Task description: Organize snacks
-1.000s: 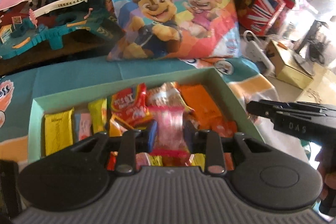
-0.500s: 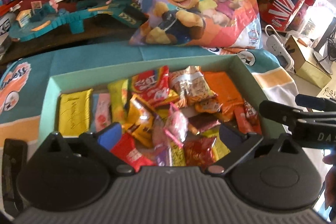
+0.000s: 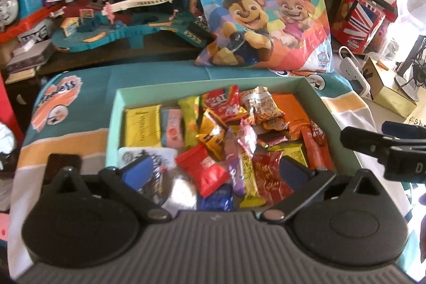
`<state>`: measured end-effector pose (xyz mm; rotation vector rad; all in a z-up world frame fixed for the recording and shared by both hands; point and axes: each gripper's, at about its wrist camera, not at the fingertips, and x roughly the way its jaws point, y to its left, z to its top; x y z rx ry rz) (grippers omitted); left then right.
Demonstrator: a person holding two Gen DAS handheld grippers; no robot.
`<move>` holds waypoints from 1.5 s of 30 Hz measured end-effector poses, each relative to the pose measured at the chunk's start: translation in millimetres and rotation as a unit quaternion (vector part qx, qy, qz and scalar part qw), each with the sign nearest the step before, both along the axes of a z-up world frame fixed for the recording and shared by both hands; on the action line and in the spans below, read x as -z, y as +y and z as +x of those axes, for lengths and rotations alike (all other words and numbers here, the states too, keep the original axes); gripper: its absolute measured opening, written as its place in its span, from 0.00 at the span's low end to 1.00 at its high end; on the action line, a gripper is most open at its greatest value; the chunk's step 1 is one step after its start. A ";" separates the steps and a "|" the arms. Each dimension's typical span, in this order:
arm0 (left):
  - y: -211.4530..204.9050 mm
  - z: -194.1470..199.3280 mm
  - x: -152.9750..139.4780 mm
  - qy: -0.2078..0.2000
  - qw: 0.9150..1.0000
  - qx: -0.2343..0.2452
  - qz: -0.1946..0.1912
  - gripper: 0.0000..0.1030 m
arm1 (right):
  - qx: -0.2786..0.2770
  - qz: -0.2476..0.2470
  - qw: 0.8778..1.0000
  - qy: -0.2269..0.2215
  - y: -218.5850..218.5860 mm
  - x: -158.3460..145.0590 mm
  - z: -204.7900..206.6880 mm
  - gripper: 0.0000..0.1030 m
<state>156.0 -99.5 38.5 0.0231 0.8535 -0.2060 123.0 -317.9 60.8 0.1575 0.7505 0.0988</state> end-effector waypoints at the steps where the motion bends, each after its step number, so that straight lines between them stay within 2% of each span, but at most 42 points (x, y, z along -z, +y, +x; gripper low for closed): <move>1: 3.1 -6.0 -1.8 -0.001 1.000 -0.004 0.002 1.00 | -0.001 0.001 1.000 -0.001 0.4 -2.4 -4.7 1.00; 4: 14.7 -26.5 -5.7 -0.012 1.000 -0.019 0.015 1.00 | 0.001 0.004 1.000 -0.001 2.3 -6.9 -21.1 1.00; 11: 46.5 -66.1 -1.9 -0.014 0.999 -0.042 0.017 1.00 | 0.010 0.010 1.000 0.011 4.8 -3.3 -51.1 1.00; 16: 64.8 -83.5 8.0 -0.008 0.998 -0.066 0.008 1.00 | 0.014 -0.016 1.000 0.016 14.2 7.0 -68.6 1.00; 27: 80.6 -89.5 40.7 0.035 0.995 -0.088 0.018 1.00 | 0.003 -0.018 0.998 0.067 30.0 38.2 -78.8 1.00; 45: 76.6 -79.1 51.5 0.052 0.993 -0.093 0.047 1.00 | 0.019 -0.020 0.995 0.098 27.9 54.0 -70.6 1.00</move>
